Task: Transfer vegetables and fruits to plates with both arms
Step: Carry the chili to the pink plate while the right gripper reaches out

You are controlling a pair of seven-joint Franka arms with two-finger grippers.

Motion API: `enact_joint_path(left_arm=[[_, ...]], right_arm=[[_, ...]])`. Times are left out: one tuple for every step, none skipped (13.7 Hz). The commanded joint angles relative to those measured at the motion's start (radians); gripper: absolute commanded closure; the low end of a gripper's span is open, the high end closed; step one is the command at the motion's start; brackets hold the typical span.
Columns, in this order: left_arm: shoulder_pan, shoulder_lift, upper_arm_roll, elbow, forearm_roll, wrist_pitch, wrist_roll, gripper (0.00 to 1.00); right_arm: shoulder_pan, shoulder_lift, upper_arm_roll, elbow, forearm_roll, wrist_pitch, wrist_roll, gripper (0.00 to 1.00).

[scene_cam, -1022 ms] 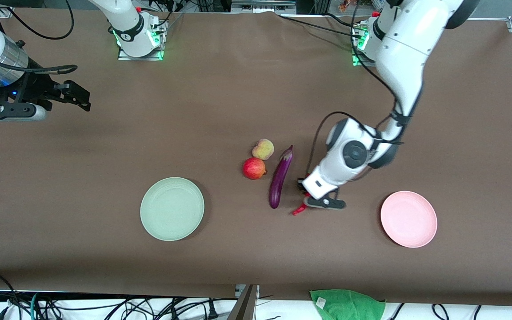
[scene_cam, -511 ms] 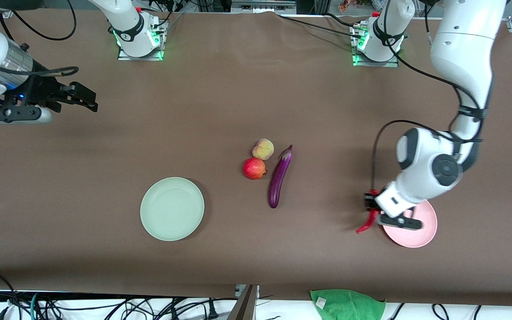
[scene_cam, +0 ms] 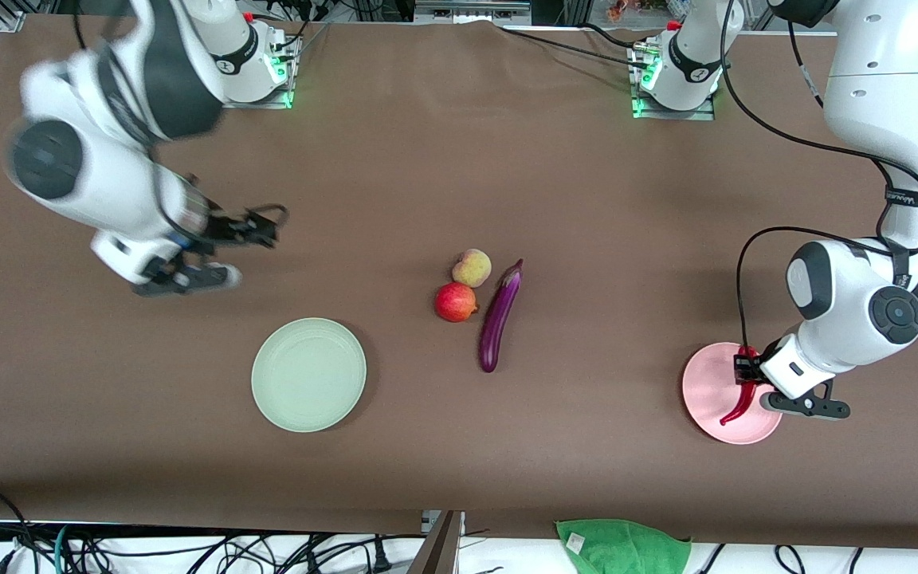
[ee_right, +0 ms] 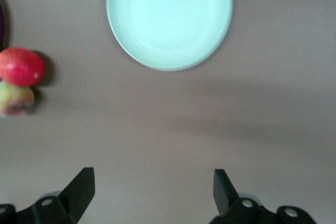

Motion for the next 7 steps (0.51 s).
enact_joint_path(left_arm=[[0.004, 0.021, -0.005, 0.001, -0.002, 0.032, 0.020, 0.84], [0.014, 0.032, -0.005, 0.001, -0.002, 0.044, 0.020, 0.83], [0.015, 0.042, -0.005, -0.001, -0.002, 0.063, 0.020, 0.83], [0.020, 0.053, -0.003, -0.002, -0.002, 0.079, 0.020, 0.83], [0.027, 0.056, -0.003, -0.002, -0.002, 0.083, 0.023, 0.80], [0.029, 0.062, -0.003, -0.001, -0.002, 0.084, 0.040, 0.79], [0.035, 0.065, -0.005, 0.001, -0.003, 0.086, 0.046, 0.77]], right_arm=[[0.069, 0.085, 0.001, 0.045, 0.032, 0.104, 0.129, 0.00], [0.099, 0.140, 0.005, 0.058, 0.038, 0.177, 0.217, 0.00], [0.148, 0.203, 0.005, 0.077, 0.037, 0.252, 0.291, 0.00], [0.187, 0.264, 0.004, 0.101, 0.037, 0.337, 0.387, 0.00], [0.202, 0.313, 0.005, 0.127, 0.040, 0.421, 0.497, 0.00], [0.230, 0.356, 0.005, 0.161, 0.041, 0.478, 0.580, 0.00], [0.253, 0.390, 0.005, 0.195, 0.041, 0.503, 0.636, 0.00]])
